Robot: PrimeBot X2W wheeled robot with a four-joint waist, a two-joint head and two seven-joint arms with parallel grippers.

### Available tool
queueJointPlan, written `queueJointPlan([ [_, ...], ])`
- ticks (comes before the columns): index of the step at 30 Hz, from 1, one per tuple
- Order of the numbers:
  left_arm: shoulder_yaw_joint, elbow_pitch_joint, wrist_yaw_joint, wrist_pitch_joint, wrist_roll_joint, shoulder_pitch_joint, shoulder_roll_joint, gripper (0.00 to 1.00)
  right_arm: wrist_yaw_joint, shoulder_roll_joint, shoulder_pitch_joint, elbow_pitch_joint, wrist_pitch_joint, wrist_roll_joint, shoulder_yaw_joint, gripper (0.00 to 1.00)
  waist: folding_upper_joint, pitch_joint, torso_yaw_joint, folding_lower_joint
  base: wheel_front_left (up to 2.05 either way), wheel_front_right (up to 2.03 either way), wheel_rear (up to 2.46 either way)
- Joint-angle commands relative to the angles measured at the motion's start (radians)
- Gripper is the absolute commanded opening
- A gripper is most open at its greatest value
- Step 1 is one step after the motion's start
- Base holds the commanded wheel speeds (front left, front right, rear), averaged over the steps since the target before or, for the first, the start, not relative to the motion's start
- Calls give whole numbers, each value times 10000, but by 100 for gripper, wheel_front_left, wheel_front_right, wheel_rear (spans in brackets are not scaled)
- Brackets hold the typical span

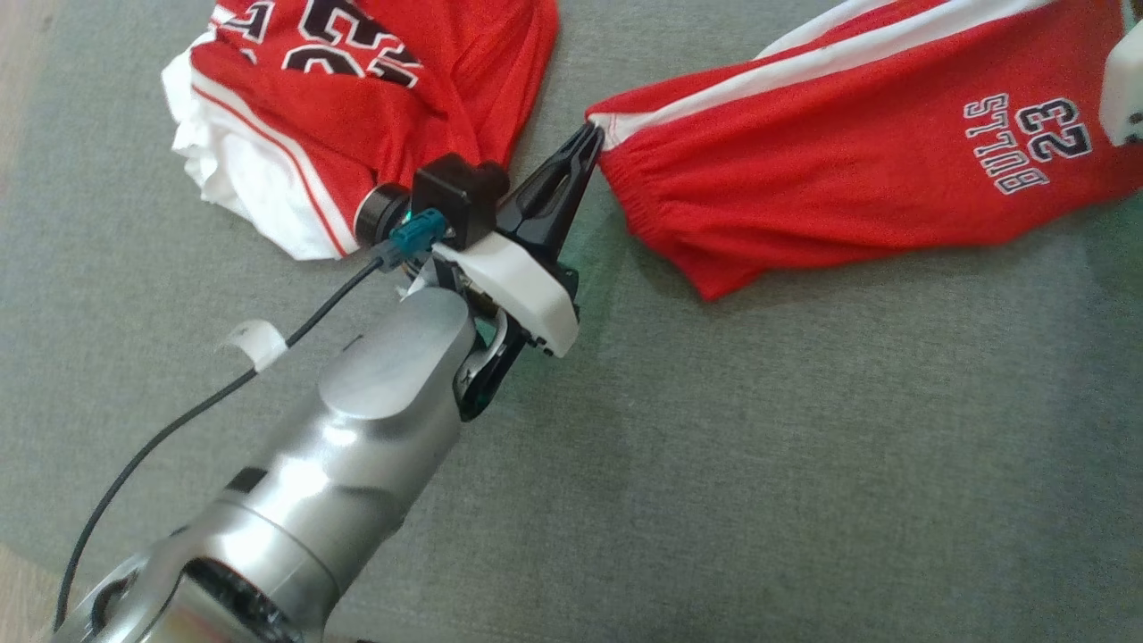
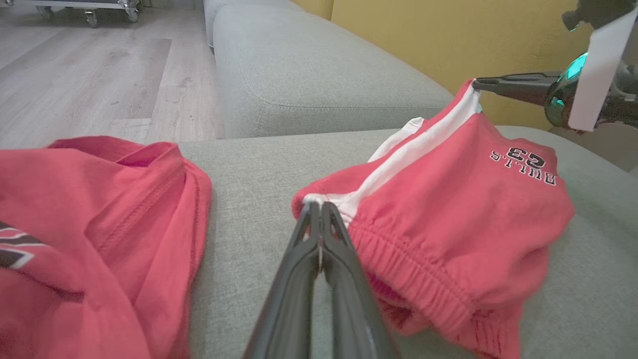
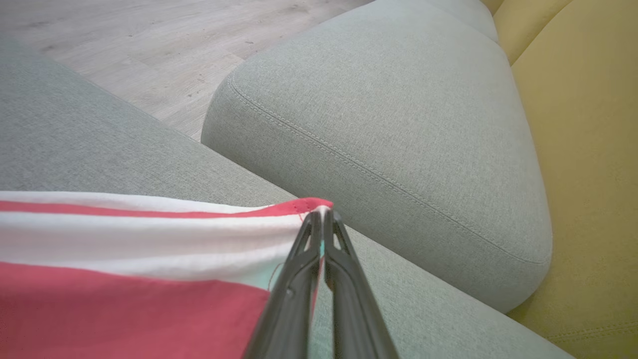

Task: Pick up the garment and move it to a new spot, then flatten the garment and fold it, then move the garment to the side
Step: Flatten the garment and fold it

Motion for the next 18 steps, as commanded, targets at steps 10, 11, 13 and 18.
queueJointPlan([
  [10, 253, 442, -27, -354, 18, -609, 12, 100, -9, 79, -714, 789, -1122, 485, -171, 100, 0, -101, 143, -1, 0, 0, 0],
  [11, 326, 479, -8, -365, 2, -591, 8, 100, -9, 101, -723, 844, -1258, 550, -221, 100, 0, -184, 96, -1, 0, 0, 0],
  [13, 556, 453, 47, -377, -1, -553, 4, 100, -9, 144, -682, 915, -1526, 661, -331, 100, 0, -395, -19, -1, 0, 0, 0],
  [18, 1840, -416, 356, -383, 304, -20, 287, 100, -9, 376, -124, 517, -1895, 1106, -756, 100, 0, -1122, -452, -1, 0, 0, 0],
])
